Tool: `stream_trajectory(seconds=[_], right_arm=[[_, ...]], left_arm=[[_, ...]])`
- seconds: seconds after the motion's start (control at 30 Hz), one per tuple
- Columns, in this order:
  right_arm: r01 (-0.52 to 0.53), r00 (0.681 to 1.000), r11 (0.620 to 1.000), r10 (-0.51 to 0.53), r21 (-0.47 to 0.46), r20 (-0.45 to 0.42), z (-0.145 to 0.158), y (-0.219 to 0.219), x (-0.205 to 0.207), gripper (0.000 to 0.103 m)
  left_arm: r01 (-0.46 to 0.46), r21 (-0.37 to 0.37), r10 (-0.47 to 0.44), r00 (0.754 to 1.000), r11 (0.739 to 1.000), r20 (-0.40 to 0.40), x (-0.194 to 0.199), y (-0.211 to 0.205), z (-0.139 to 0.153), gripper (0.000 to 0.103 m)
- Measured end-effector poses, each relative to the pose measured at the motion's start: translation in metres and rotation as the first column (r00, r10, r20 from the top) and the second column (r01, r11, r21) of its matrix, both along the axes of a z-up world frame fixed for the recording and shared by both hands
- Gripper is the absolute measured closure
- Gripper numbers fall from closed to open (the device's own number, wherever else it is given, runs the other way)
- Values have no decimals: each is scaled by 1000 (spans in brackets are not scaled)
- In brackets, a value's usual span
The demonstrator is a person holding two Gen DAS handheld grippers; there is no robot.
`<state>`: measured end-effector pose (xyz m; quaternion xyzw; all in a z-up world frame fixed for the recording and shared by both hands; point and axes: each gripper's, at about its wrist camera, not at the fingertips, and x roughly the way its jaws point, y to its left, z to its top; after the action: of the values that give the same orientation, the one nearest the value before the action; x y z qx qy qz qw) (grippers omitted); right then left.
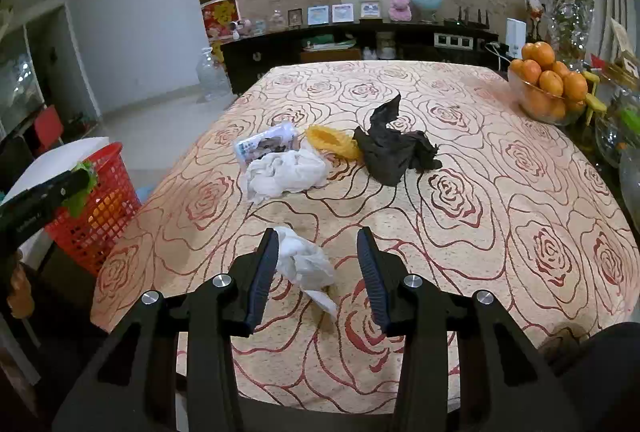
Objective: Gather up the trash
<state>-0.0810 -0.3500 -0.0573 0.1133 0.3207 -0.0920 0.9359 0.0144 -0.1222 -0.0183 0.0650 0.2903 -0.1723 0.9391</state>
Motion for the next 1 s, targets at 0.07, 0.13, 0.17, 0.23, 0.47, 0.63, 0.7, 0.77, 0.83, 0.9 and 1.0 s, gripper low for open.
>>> stream_trajectory(seconds=[0.07,0.13,0.17,0.23,0.47,0.63,0.7,0.77,0.83,0.9,1.0], right_arm=[[-2,1000,1000,2,-1,2,0,1,0,63],[-2,1000,1000,2,-3,4,1,1,0,63],[0,1000,1000,0,-3,3,0,1,0,63],[-4,1000,1000,4,0,-5,-3,0,2,63],[10,999,1000,-9,16,-41,-20,-3,14,35],[-12,997,1000,10,-25,-77,-32,2,34,34],[-23,996,999,21,-24,-90,-37,3,40,34],[-43,994,999,39,-32,-107,-42,7,46,34],[-52,992,998,47,-35,-119,-45,8,48,44],[-52,989,998,48,-28,-137,-48,6,49,52],[-41,989,999,38,-17,-140,-49,0,46,64]], left_arm=[[-8,-6,8,1000,1000,-2,3,5,3,67],[-18,-12,18,1000,1000,-4,5,9,4,67],[-23,-17,23,1000,1000,-4,7,12,5,67],[-31,-25,31,1000,999,-7,8,15,5,67],[-21,-28,20,1000,999,-13,8,13,2,67],[-11,-33,10,1000,999,-13,7,13,0,67],[-9,-35,8,1000,999,-16,7,14,-1,67],[-9,-37,8,1000,999,-21,8,15,-2,67],[-12,-41,11,1000,999,-25,8,16,-3,67],[-14,-45,12,1000,999,-26,8,18,-4,67],[-15,-44,13,1000,999,-25,8,18,-4,67]])
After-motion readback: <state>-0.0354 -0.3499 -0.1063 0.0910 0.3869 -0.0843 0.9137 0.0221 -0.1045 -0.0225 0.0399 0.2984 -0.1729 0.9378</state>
